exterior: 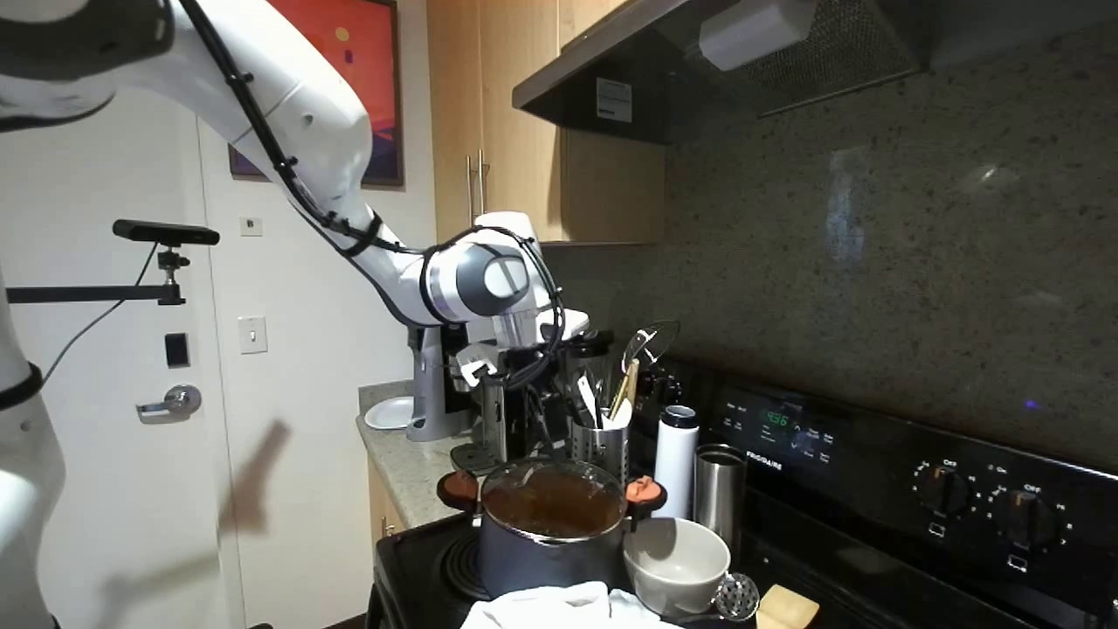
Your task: Uncover the pot
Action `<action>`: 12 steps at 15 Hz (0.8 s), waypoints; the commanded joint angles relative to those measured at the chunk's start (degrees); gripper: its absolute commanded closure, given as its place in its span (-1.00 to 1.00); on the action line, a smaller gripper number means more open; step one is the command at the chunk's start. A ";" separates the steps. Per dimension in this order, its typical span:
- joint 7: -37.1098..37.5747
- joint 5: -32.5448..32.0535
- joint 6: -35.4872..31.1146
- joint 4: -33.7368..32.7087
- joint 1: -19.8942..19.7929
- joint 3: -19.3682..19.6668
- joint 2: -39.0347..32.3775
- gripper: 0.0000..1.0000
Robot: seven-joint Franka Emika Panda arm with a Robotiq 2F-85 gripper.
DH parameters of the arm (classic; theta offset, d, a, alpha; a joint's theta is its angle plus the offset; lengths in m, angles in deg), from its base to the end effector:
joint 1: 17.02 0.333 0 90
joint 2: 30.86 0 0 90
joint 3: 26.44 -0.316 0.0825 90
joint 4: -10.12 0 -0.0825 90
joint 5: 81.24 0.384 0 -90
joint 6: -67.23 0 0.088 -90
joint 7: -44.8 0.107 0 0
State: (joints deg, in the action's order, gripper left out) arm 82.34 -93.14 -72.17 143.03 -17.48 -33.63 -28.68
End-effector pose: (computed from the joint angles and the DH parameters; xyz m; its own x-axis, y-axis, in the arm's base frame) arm 0.5149 0.0603 0.3713 0.9067 -0.3674 0.2069 -0.3838 -0.9224 0.0439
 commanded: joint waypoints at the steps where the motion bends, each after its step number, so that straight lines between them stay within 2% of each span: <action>1: 5.89 -3.50 -5.31 0.02 0.99 1.77 -4.30 -1.00; 4: 9.40 -5.29 -7.78 -0.94 2.16 3.33 -6.93 -1.00; 5: 9.56 -5.15 -8.13 -1.25 2.52 3.80 -7.53 -0.92; 6: 10.08 -4.95 -7.96 -1.58 2.99 4.18 -7.93 -0.47; 8: 10.49 -4.57 -7.65 -2.04 3.73 4.68 -8.44 -0.39; 12: 12.51 -3.88 -6.70 -3.36 5.01 4.99 -8.71 0.25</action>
State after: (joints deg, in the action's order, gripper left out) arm 92.42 -96.96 -79.50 141.25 -14.06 -29.49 -36.77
